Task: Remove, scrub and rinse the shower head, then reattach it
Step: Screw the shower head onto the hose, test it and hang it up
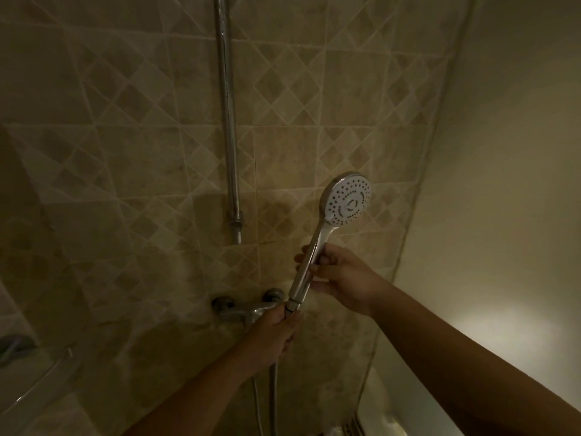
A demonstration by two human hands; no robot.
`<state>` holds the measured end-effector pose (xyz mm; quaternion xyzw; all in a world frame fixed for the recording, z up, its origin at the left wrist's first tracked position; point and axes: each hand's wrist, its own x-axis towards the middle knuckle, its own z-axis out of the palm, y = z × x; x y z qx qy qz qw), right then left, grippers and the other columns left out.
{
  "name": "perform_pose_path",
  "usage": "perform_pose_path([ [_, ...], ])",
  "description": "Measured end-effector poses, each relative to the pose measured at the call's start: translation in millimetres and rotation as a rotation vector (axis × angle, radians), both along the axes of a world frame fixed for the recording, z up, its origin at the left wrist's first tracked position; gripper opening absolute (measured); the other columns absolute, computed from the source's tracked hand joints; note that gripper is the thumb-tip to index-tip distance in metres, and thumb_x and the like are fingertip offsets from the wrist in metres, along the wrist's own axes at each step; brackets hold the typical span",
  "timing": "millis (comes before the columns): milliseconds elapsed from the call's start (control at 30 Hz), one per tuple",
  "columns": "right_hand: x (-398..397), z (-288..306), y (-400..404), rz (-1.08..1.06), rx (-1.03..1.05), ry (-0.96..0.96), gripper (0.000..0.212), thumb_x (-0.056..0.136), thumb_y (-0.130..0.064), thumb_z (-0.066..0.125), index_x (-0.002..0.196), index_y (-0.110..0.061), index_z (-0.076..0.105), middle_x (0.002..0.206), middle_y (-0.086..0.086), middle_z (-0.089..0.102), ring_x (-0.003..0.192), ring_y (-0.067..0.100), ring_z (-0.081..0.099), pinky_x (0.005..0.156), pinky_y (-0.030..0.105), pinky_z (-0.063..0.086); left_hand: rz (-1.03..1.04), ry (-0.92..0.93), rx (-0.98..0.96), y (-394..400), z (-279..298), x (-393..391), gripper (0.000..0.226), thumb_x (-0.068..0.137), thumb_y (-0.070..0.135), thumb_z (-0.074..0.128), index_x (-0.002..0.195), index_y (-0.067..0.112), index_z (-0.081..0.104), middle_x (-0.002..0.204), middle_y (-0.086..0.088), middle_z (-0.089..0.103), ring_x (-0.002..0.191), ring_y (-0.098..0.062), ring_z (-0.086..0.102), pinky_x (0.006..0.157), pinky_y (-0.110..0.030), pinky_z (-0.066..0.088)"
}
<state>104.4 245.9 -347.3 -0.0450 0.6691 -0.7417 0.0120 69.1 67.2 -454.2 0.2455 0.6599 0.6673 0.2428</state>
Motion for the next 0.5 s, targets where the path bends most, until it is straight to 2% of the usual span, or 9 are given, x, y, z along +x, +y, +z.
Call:
perform_pose_path([
  [67, 0, 3, 0, -0.025, 0.033, 0.052, 0.024, 0.087, 0.002, 0.063, 0.11, -0.005, 0.06, 0.099, 0.011, 0.068, 0.092, 0.024, 0.065, 0.082, 0.039, 0.053, 0.001, 0.023, -0.018, -1, 1, 0, 0.018, 0.084, 0.051, 0.056, 0.07, 0.041, 0.061, 0.053, 0.013, 0.043, 0.044, -0.003, 0.037, 0.043, -0.019, 0.033],
  [133, -1, 4, -4, -0.139, 0.139, 0.08, 0.021, 0.082, -0.002, 0.071, 0.098, -0.008, 0.06, 0.079, 0.009, 0.059, 0.071, 0.02, 0.057, 0.065, 0.033, 0.048, 0.014, 0.039, -0.045, 0, -1, 1, 0.018, 0.082, 0.054, 0.056, 0.069, 0.042, 0.06, 0.053, 0.013, 0.043, 0.044, -0.003, 0.037, 0.043, -0.02, 0.032],
  [167, -2, 3, -7, -0.179, 0.181, 0.079, 0.022, 0.08, -0.004, 0.074, 0.096, -0.008, 0.059, 0.075, 0.008, 0.055, 0.066, 0.018, 0.052, 0.059, 0.031, 0.045, 0.022, 0.038, -0.06, 1, -2, 2, 0.019, 0.084, 0.052, 0.055, 0.069, 0.042, 0.06, 0.052, 0.013, 0.043, 0.044, -0.003, 0.037, 0.043, -0.02, 0.031],
  [233, -3, -2, -9, -0.19, 0.222, 0.043, 0.026, 0.08, -0.011, 0.075, 0.1, -0.012, 0.058, 0.083, 0.011, 0.057, 0.073, 0.019, 0.058, 0.064, 0.032, 0.049, 0.035, 0.012, -0.073, 2, -4, 4, 0.018, 0.092, 0.042, 0.053, 0.076, 0.036, 0.058, 0.051, 0.012, 0.043, 0.043, -0.002, 0.036, 0.042, -0.019, 0.031],
  [333, -4, -7, -4, -0.043, 0.063, -0.037, 0.032, 0.087, -0.014, 0.068, 0.117, -0.02, 0.057, 0.113, 0.005, 0.069, 0.106, 0.021, 0.067, 0.089, 0.041, 0.054, 0.055, -0.034, -0.07, 2, -1, 7, 0.021, 0.1, 0.029, 0.049, 0.08, 0.027, 0.055, 0.05, 0.012, 0.042, 0.042, -0.002, 0.036, 0.041, -0.018, 0.031],
  [400, -4, -5, -2, 0.032, -0.057, -0.032, 0.031, 0.09, -0.006, 0.062, 0.119, -0.016, 0.058, 0.116, 0.005, 0.07, 0.108, 0.021, 0.066, 0.085, 0.04, 0.056, 0.059, -0.048, -0.067, 0, 5, 10, 0.02, 0.101, 0.024, 0.046, 0.083, 0.023, 0.054, 0.051, 0.012, 0.04, 0.042, -0.004, 0.035, 0.041, -0.019, 0.03],
  [500, -6, -4, -3, -0.001, -0.044, 0.002, 0.025, 0.086, -0.004, 0.066, 0.109, -0.013, 0.06, 0.106, 0.009, 0.071, 0.098, 0.02, 0.069, 0.075, 0.031, 0.055, 0.038, -0.028, -0.066, -2, 11, 14, 0.019, 0.103, 0.022, 0.043, 0.085, 0.017, 0.049, 0.05, 0.011, 0.04, 0.042, -0.005, 0.034, 0.042, -0.02, 0.029],
])
